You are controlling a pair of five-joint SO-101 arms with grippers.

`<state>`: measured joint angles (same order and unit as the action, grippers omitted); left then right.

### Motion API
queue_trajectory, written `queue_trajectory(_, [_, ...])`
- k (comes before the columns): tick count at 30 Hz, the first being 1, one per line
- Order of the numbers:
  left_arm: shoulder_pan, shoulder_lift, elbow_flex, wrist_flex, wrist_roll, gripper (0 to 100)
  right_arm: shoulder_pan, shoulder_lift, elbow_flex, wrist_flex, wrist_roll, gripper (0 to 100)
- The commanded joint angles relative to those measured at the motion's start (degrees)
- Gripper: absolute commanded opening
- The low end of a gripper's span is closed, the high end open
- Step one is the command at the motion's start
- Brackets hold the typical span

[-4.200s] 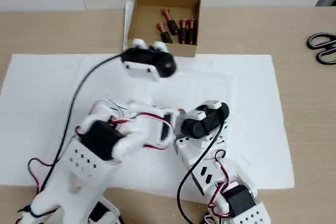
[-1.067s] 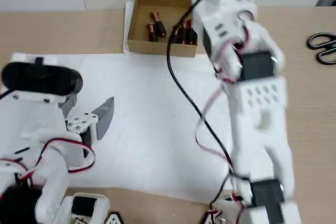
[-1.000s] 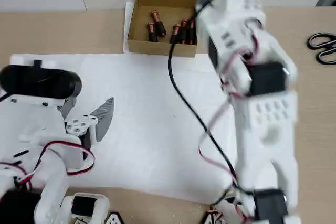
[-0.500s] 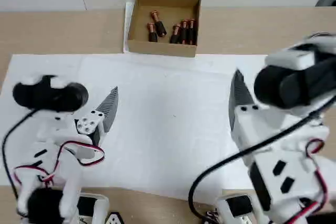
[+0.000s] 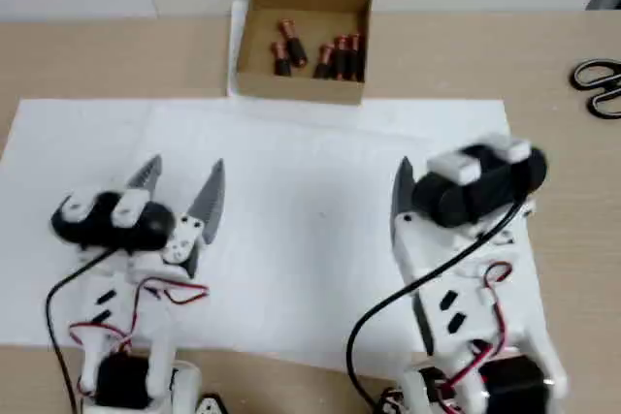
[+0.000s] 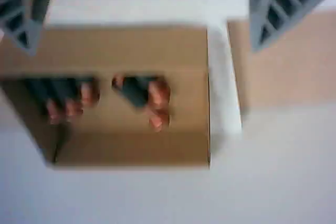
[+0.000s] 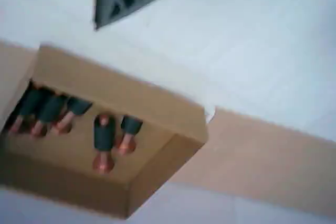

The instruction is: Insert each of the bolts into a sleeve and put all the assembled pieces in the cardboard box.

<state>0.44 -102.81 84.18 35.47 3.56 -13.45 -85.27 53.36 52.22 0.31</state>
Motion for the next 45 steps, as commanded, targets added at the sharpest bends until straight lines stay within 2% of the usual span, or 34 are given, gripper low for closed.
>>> queue_trajectory(1, [-0.18, -1.14, 3.74, -3.52, -0.09, 25, 2.95, -5.58, 14.07, -10.51, 0.53, 25.7])
queue_trajectory(7, [-0.18, -1.23, 11.21, -4.22, -0.09, 25, 10.59, -13.58, 29.1, -17.36, 0.53, 25.7])
queue_trajectory(16, [-0.18, -1.14, 12.18, -1.32, -0.09, 25, 11.56, -18.59, 42.99, -17.8, 0.53, 25.7])
queue_trajectory(24, [-0.18, -1.14, 12.18, 9.14, -0.09, 25, 11.47, -18.07, 43.08, -17.19, 0.09, 25.7])
queue_trajectory(29, [-0.18, -1.14, 12.18, 15.12, -0.09, 25, 11.47, -18.07, 43.08, -8.84, 0.09, 25.7])
queue_trajectory(34, [-0.18, -1.14, 12.18, 15.38, -0.09, 25, 11.47, -18.15, 43.08, -0.57, 0.09, 25.7])
queue_trajectory(45, [-0.18, -1.14, 12.18, 15.38, -0.09, 25, 11.38, -18.59, 43.08, 0.22, 0.09, 25.7])
